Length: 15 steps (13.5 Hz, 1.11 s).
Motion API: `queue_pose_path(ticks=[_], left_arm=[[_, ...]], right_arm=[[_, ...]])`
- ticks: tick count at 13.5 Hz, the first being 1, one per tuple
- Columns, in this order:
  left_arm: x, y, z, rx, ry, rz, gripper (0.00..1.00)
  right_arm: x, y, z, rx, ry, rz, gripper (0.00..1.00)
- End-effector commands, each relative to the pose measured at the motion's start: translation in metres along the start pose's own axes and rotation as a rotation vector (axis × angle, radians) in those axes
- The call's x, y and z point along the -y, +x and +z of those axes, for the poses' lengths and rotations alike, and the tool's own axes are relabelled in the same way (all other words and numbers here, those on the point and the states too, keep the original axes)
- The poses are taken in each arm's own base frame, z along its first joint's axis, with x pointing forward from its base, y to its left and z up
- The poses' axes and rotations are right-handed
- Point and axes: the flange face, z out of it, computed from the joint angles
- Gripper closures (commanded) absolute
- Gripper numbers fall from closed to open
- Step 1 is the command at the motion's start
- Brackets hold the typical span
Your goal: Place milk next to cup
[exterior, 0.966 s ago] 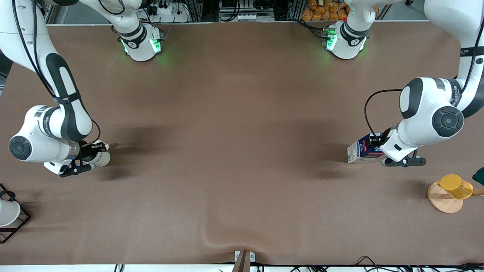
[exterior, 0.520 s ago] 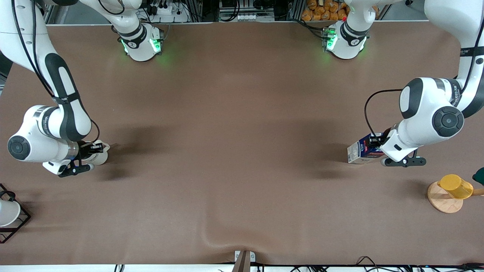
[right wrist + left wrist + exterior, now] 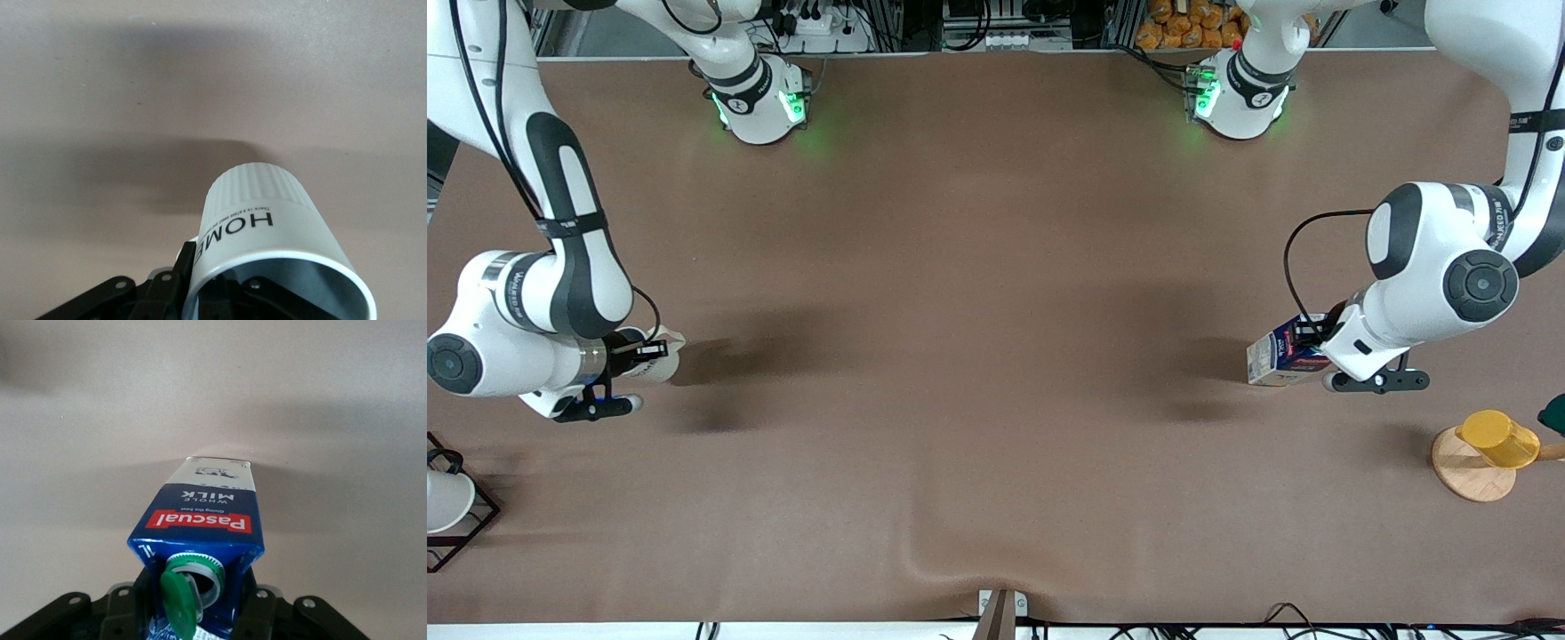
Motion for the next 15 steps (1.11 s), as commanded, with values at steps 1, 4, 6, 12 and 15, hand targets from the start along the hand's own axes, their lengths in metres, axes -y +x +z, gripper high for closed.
queue_pose_path(ticks=[1, 4, 6, 12, 15], left_arm=[[0.000, 0.001, -0.009, -0.023, 0.007, 0.023, 0.50], [-0.002, 0.001, -0.014, -0.029, 0.007, 0.026, 0.50], [-0.003, 0.002, -0.021, -0.038, 0.007, 0.022, 0.50], [-0.011, 0.001, -0.042, -0.058, 0.006, 0.036, 0.50], [-0.010, 0.001, -0.043, -0.059, 0.006, 0.038, 0.50]], right_arm=[[0.017, -0.005, -0.017, 0.014, 0.000, 0.048, 1.00], [0.023, -0.009, -0.020, 0.032, -0.001, 0.090, 1.00], [0.024, -0.008, -0.019, 0.034, 0.001, 0.090, 1.00], [0.022, -0.008, -0.018, 0.034, 0.002, 0.090, 1.00], [0.022, -0.008, -0.018, 0.036, 0.002, 0.093, 1.00]])
